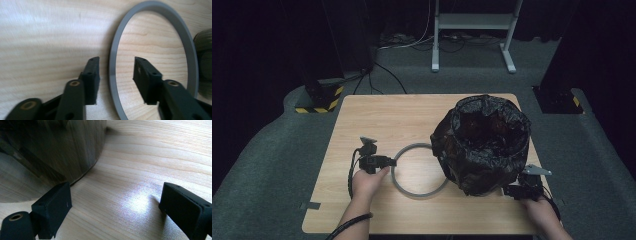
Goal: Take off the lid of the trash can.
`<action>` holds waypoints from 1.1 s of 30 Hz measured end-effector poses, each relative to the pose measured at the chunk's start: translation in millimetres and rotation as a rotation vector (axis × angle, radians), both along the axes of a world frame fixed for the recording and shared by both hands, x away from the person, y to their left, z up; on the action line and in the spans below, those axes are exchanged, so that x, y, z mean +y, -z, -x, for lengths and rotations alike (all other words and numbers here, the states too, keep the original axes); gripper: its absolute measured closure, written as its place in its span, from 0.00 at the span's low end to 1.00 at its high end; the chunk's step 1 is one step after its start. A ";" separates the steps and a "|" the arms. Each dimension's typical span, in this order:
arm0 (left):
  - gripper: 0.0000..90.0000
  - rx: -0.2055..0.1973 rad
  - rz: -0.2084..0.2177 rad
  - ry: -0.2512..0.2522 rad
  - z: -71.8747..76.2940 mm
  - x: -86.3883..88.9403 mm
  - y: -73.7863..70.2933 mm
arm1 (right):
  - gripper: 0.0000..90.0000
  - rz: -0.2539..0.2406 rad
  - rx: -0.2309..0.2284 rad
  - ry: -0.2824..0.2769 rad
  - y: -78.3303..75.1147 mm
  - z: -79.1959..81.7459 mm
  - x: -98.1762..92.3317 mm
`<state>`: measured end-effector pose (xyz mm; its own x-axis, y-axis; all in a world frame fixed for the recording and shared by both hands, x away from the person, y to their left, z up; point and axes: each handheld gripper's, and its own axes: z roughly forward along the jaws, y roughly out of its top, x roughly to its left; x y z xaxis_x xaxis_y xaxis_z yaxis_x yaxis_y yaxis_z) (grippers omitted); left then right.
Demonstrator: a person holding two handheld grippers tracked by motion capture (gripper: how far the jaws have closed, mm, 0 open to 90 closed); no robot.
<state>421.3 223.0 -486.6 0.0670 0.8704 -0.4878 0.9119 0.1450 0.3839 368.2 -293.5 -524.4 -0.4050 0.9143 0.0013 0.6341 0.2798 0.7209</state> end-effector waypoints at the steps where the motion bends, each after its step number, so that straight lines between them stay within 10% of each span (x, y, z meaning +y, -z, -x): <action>1: 0.58 -0.040 0.004 0.004 1.9 -1.2 -1.5 | 0.11 -0.004 0.000 0.004 0.0 0.0 0.4; 14: 0.39 -0.439 -0.041 0.119 27.4 -28.1 -1.7 | 0.16 -0.001 -0.019 0.014 -3.8 2.6 -3.3; 16: 0.39 -0.534 -0.103 0.192 33.8 -34.6 -1.9 | 0.16 0.011 -0.049 0.018 -8.3 2.8 -4.8; 24: 0.34 -0.617 -0.069 0.268 46.1 -51.8 -10.4 | 0.16 0.025 -0.104 0.097 -20.6 5.2 -12.2; 33: 0.32 -0.620 -0.053 0.283 47.3 -59.2 -10.0 | 0.16 0.042 -0.197 0.154 -36.3 11.7 -16.1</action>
